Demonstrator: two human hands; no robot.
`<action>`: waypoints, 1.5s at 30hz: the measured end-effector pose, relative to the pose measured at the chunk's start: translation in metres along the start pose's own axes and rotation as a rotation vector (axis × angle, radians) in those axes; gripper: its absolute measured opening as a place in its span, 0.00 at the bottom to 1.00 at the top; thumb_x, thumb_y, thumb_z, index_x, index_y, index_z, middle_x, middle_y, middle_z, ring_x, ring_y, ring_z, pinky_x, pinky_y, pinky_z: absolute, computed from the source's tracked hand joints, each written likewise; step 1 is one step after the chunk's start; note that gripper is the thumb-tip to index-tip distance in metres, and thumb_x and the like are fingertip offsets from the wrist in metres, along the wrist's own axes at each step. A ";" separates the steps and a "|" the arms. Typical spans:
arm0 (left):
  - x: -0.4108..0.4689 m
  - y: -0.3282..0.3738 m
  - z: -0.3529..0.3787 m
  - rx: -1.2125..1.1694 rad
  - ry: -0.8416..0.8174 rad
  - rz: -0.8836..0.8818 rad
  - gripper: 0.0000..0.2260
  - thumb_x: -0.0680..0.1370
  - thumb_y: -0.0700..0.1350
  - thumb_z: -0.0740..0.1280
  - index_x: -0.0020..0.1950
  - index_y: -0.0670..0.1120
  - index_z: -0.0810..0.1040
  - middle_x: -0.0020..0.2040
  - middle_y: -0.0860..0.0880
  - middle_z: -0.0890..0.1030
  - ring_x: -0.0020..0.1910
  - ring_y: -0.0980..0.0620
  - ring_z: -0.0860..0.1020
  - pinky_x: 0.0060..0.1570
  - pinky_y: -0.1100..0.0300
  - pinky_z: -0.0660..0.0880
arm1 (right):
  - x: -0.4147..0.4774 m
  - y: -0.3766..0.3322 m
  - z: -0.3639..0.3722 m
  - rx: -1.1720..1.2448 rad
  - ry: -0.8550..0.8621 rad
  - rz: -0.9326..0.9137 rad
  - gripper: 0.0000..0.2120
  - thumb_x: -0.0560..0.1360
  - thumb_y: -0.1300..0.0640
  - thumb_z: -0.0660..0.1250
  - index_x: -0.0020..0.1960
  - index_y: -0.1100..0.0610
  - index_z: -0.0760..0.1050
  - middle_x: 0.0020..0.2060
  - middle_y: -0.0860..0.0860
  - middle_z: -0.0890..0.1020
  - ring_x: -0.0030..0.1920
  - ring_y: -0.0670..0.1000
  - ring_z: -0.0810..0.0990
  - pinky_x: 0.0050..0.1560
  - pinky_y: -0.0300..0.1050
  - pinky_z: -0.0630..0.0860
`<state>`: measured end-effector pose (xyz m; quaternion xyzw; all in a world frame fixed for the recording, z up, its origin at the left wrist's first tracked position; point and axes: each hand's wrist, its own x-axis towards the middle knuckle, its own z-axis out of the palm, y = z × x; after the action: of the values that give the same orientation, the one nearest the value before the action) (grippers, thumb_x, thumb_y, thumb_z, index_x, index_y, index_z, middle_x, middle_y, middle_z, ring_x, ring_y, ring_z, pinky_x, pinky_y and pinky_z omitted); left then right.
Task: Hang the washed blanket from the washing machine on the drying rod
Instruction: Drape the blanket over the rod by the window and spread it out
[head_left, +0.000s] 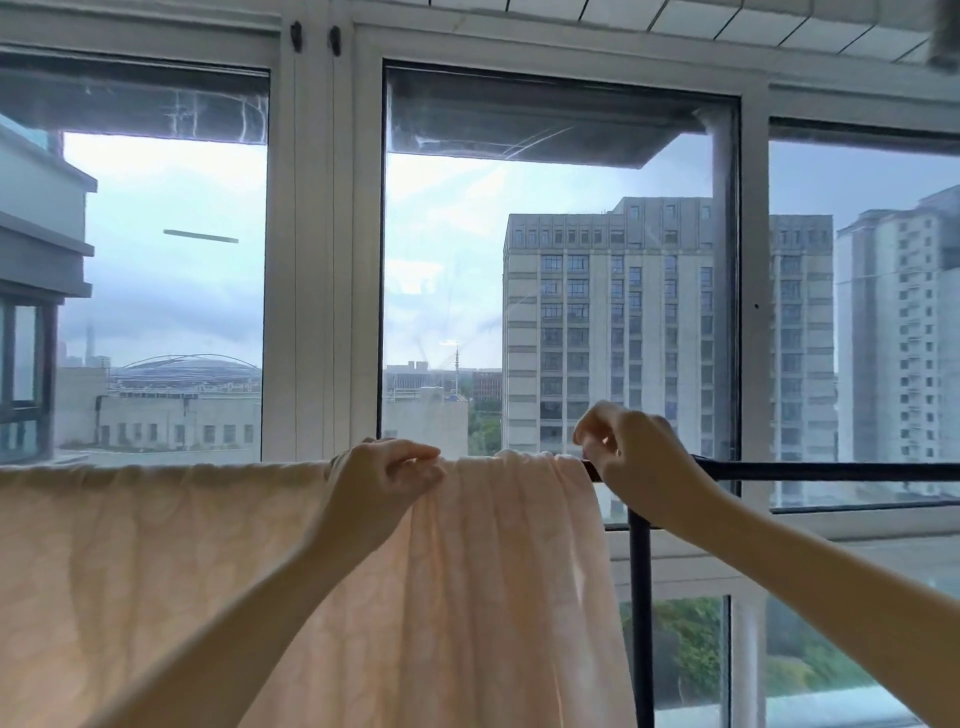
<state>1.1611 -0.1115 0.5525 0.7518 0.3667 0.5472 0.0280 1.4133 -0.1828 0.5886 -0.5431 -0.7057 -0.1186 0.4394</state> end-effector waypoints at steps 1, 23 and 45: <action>0.001 0.002 -0.001 0.009 -0.002 0.001 0.09 0.71 0.51 0.74 0.51 0.55 0.84 0.41 0.65 0.80 0.44 0.65 0.79 0.54 0.58 0.77 | 0.002 0.004 -0.001 -0.059 -0.025 0.004 0.05 0.79 0.59 0.62 0.46 0.54 0.75 0.36 0.49 0.81 0.26 0.42 0.75 0.28 0.35 0.73; 0.003 0.004 -0.012 -0.249 -0.039 -0.150 0.05 0.69 0.40 0.76 0.44 0.44 0.85 0.37 0.56 0.84 0.38 0.63 0.82 0.39 0.75 0.74 | 0.038 -0.033 0.032 0.140 -0.273 0.437 0.12 0.81 0.59 0.59 0.39 0.59 0.71 0.30 0.49 0.67 0.28 0.45 0.66 0.25 0.35 0.65; -0.030 0.037 0.021 0.379 0.093 0.120 0.03 0.73 0.50 0.70 0.46 0.53 0.81 0.48 0.61 0.77 0.51 0.57 0.71 0.50 0.61 0.54 | -0.001 -0.005 0.005 -0.108 -0.121 -0.052 0.11 0.76 0.67 0.66 0.53 0.56 0.80 0.49 0.48 0.82 0.48 0.46 0.80 0.50 0.29 0.74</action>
<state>1.1943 -0.1486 0.5360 0.7380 0.4187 0.5033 -0.1636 1.4070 -0.1822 0.5864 -0.5537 -0.7374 -0.1346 0.3627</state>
